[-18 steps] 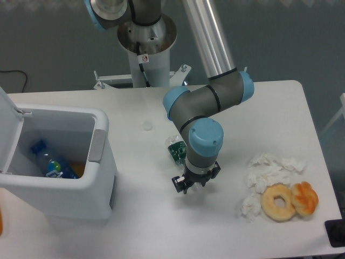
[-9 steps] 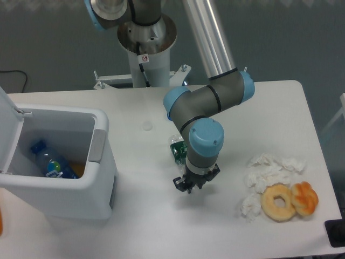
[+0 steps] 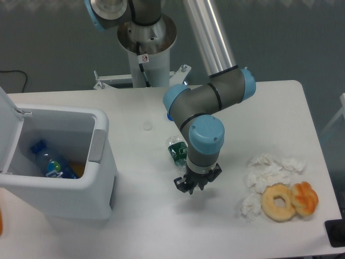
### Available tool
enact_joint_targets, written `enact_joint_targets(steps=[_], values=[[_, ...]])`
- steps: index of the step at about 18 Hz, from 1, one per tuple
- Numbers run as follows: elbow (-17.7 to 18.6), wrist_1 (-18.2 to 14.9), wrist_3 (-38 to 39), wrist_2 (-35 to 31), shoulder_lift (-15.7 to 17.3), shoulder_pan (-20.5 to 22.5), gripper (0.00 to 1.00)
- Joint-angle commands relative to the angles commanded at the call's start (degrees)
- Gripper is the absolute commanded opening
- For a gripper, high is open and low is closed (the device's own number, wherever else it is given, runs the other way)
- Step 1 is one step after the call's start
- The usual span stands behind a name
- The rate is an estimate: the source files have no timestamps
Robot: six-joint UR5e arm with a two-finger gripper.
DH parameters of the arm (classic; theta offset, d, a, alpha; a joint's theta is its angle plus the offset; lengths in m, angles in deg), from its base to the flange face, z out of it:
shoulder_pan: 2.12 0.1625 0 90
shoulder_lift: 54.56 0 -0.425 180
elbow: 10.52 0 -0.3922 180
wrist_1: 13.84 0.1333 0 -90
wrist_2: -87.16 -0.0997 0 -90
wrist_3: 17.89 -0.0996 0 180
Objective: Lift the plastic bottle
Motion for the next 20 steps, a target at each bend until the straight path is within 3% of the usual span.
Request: enact_joint_targets(steps=[5,10,14,20], values=[[-0.18,-0.44,-13.08,-0.26,5.53,-1.32,0.25],[-0.44,-0.09,-23.82,-1.94,7.82,-1.50,0.25],[-3.51,-0.61,-28.04,-1.94,11.24,-2.20,0.25],[-3.43,-0.79,-45.52,-2.55,15.20,-1.59,0.25]])
